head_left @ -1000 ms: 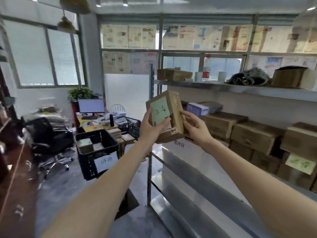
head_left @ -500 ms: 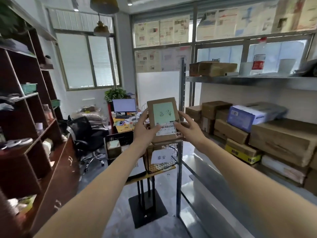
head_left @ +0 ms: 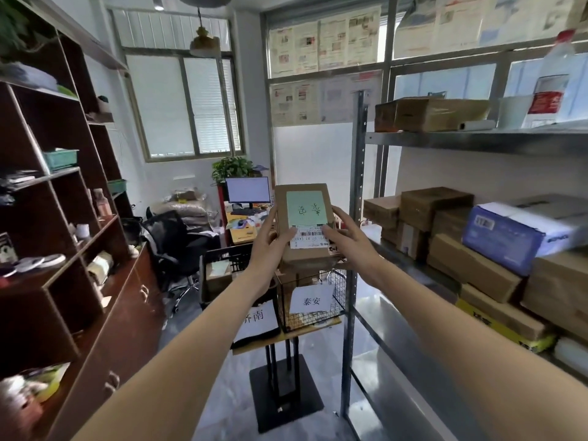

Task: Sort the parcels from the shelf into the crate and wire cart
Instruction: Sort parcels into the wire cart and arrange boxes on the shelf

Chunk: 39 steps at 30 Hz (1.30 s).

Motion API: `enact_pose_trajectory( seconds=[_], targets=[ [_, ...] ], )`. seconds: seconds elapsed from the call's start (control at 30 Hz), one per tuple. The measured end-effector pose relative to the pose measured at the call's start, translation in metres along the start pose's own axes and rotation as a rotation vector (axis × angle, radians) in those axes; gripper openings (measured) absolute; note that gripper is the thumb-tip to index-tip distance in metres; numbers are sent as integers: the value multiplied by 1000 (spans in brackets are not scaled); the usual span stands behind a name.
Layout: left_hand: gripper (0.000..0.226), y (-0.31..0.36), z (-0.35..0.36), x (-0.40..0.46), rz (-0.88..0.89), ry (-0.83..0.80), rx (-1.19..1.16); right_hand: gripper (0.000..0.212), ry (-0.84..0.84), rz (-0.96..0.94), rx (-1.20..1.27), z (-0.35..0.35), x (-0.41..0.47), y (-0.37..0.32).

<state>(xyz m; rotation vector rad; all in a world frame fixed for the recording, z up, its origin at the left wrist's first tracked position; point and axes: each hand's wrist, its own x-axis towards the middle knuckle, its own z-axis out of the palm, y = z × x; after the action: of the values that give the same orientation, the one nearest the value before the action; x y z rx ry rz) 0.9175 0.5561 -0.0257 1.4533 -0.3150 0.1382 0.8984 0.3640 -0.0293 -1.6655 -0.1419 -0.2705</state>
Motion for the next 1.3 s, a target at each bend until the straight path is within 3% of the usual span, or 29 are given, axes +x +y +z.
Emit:
enact_pose_trajectory(
  seconds=[0.3,0.47,0.93,1.3],
  targets=[
    [64,-38,-13,76,-43,2,-36,72,-89,41,-45,2,82,27],
    [68,-57,-27,140,-63,-4,-3,57,-12,39,-67,10,153,47],
    [50,-193,-141,352,-86,-38,583,53,100,193,-203,15,364,152],
    [51,-308,-150,452,-207,-144,862,49,76,358,-193,14,479,280]
  ],
)
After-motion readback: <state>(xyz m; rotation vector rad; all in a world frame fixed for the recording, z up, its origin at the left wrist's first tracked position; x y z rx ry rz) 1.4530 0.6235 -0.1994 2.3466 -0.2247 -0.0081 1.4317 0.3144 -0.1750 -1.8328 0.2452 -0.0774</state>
